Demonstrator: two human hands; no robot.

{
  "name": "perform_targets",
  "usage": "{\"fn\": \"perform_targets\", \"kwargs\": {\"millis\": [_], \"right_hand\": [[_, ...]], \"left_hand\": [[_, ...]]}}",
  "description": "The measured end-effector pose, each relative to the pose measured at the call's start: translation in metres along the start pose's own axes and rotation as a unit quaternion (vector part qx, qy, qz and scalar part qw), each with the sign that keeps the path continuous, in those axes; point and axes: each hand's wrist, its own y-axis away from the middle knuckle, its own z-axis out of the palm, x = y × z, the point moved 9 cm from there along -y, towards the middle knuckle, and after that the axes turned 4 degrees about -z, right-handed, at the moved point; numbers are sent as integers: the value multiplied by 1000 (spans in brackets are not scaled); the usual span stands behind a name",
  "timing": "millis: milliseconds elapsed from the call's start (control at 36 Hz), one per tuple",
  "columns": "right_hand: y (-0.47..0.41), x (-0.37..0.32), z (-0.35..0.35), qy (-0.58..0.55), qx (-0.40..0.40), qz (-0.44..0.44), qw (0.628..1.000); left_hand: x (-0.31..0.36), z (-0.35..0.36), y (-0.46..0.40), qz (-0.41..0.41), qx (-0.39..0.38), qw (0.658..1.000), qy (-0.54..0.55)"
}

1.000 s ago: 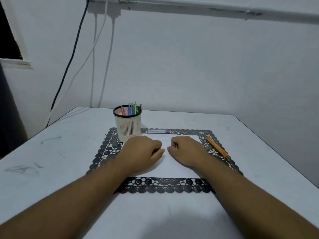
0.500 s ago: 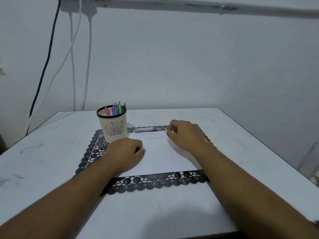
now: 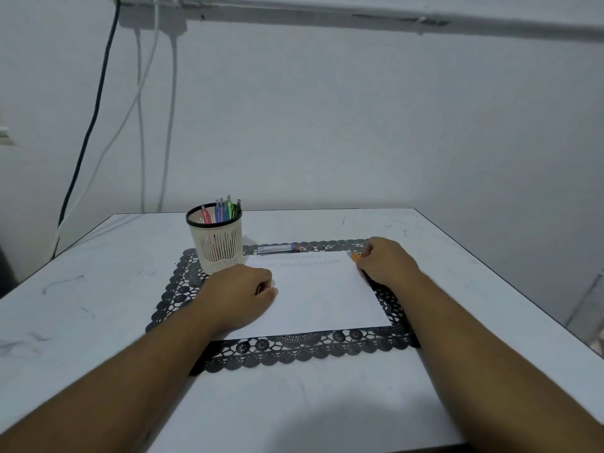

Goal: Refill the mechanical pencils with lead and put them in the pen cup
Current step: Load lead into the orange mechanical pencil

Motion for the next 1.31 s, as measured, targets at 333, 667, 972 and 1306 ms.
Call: {"fn": "perform_targets", "kwargs": {"millis": [333,667,972,1306], "right_hand": [[5,-22,7,9,2,-53,999],[11,-45,-3,-131,57,-109,984],[55,-122,42,-264,-108,-233,930],[39,-99,31,-341,-119,-208,909]], "left_hand": [[-1,1,0,1,-11,1000,0],[0,-2,1,-4,-4,1000,12],[28,-33,-1,109,119,987,-2],[-6,-29,-9,23,57,997,40]]}}
